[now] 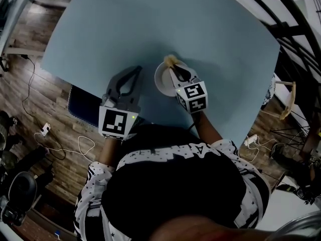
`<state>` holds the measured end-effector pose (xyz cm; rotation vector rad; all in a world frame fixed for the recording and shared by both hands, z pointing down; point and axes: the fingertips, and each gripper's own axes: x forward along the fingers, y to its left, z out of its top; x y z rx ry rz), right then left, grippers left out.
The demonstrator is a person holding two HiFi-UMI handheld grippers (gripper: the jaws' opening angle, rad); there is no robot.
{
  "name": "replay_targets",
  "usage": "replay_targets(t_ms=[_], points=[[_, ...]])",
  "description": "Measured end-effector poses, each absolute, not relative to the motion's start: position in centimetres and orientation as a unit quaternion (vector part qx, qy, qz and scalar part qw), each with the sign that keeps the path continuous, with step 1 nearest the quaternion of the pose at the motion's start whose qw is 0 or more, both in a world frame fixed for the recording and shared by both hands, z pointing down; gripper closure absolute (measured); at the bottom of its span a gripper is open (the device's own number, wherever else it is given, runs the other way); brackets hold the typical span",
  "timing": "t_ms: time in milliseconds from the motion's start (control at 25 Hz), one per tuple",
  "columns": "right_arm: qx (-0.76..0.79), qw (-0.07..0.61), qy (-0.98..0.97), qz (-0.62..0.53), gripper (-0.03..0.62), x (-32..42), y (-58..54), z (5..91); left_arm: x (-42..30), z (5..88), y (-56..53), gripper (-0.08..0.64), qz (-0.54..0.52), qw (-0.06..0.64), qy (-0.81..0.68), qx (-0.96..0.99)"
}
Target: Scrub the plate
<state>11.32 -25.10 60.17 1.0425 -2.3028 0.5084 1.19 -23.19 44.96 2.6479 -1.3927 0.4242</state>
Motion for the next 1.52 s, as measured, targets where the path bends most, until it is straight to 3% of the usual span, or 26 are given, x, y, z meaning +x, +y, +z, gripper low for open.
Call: replay_targets(t_ms=[1520], points=[[0.333, 0.260, -0.878, 0.226, 0.540, 5.6, -19.0, 59.6, 0.6, 44.0, -21.6, 0.546, 0.122, 0.066, -0.424, 0.895]])
